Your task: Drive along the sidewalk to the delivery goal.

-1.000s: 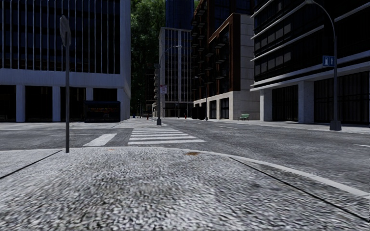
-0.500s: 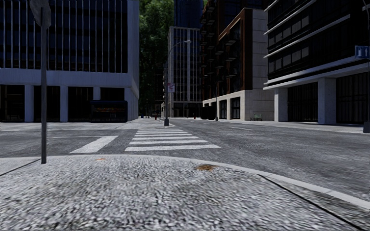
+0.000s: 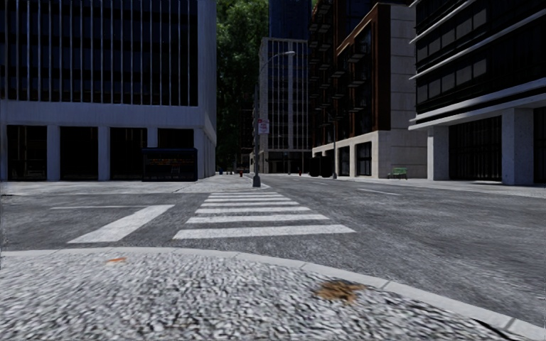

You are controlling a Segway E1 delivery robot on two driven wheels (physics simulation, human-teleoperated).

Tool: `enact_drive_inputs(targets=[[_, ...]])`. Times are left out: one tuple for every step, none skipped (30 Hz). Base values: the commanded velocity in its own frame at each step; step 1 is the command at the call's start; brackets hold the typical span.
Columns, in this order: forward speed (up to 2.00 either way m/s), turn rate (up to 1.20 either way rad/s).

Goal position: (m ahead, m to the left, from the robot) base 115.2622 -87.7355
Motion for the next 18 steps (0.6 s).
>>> enact_drive_inputs(targets=[[2.00, 0.28], [2.00, 0.28], [2.00, 0.28], [2.00, 0.30], [2.00, 0.30], [2.00, 0.33], [2.00, 0.36], [2.00, 0.37], [2.00, 0.38], [2.00, 0.38], [2.00, 0.38], [2.00, 0.38], [2.00, 0.38], [2.00, 0.38], [2.00, 0.38], [2.00, 0.38], [2.00, 0.38], [2.00, 0.33]])
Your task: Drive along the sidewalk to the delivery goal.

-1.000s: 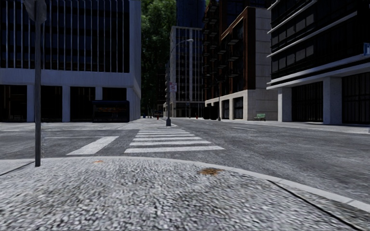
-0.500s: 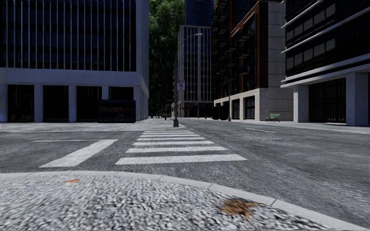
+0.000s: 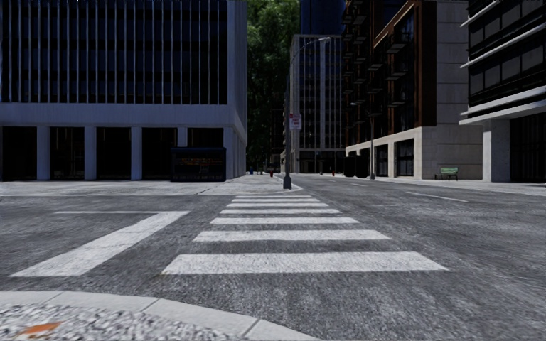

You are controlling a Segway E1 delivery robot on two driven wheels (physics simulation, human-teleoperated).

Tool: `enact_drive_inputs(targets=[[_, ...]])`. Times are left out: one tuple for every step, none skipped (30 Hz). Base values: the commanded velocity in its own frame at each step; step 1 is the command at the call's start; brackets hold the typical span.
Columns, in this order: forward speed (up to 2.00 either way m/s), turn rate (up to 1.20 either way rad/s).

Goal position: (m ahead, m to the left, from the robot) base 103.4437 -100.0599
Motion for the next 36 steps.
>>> enact_drive_inputs(targets=[[2.00, 0.23], [2.00, 0.20], [2.00, 0.20], [2.00, 0.14], [2.00, 0.00], [2.00, 0.00], [2.00, 0.00], [2.00, 0.00], [2.00, 0.00], [2.00, 0.00], [2.00, 0.00], [1.99, 0.00], [1.99, 0.00], [1.93, 0.00], [1.89, 0.00], [1.76, 0.00], [1.67, 0.00], [1.39, 0.00], [1.37, 0.00], [1.37, 0.00], [1.37, 0.00], [1.37, 0.00], [1.37, 0.00], [1.37, 0.00], [1.37, 0.00], [1.37, 0.00], [1.37, 0.00], [1.37, 0.00], [1.37, 0.00], [1.37, 0.00], [1.37, 0.00], [1.37, 0.00], [1.37, 0.00], [1.37, 0.00], [1.37, 0.00], [1.37, 0.00]])
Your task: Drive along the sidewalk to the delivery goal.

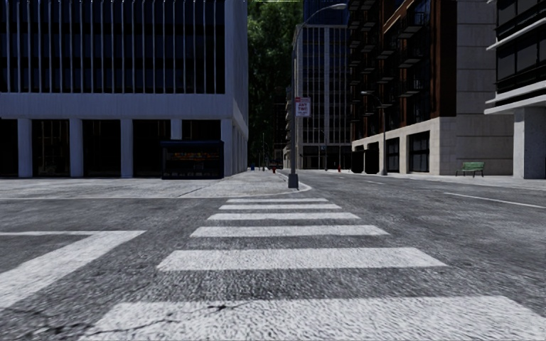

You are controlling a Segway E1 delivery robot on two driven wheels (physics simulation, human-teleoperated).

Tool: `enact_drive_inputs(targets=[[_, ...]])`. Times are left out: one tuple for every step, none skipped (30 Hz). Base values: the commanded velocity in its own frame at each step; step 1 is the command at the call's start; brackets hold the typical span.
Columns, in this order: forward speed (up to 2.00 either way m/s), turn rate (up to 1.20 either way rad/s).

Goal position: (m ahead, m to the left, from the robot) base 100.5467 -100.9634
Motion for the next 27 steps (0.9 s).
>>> enact_drive_inputs(targets=[[1.37, 0.00], [1.37, 0.00], [1.37, 0.00], [1.37, 0.00], [1.37, 0.00], [1.37, 0.00], [1.37, 0.00], [1.37, 0.00], [1.37, 0.00], [1.37, 0.00], [1.48, 0.00], [2.00, 0.00], [2.00, 0.00], [2.00, 0.00], [2.00, 0.00], [2.00, 0.00], [2.00, 0.00], [2.00, 0.00], [2.00, 0.00], [2.00, 0.05], [2.00, 0.11], [2.00, 0.16], [2.00, 0.16], [2.00, 0.18], [2.00, 0.19], [2.00, 0.20], [2.00, 0.20]])
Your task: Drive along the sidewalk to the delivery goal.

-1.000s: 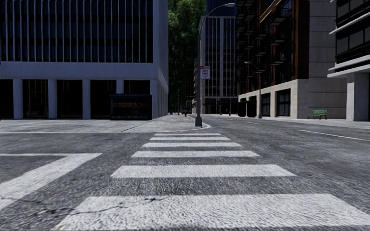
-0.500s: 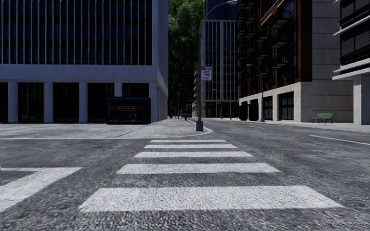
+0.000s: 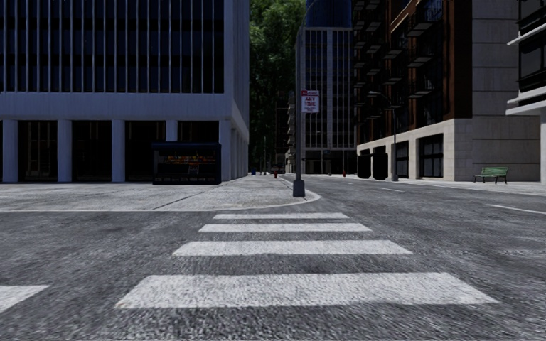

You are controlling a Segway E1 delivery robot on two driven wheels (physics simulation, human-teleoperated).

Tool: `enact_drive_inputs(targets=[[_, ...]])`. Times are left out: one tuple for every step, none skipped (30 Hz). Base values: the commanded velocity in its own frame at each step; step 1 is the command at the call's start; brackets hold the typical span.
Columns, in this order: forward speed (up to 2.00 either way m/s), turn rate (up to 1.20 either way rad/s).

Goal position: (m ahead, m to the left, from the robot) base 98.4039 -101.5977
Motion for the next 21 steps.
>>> enact_drive_inputs(targets=[[2.00, 0.20], [2.00, 0.20], [2.00, 0.21], [2.00, 0.23], [2.00, 0.25], [2.00, 0.25], [2.00, 0.25], [2.00, 0.00], [2.00, 0.00], [2.00, 0.00], [2.00, 0.00], [2.00, 0.00], [2.00, 0.00], [2.00, 0.00], [2.00, 0.00], [2.00, 0.00], [2.00, 0.00], [2.00, 0.00], [2.00, 0.00], [2.00, 0.00], [2.00, 0.00]])
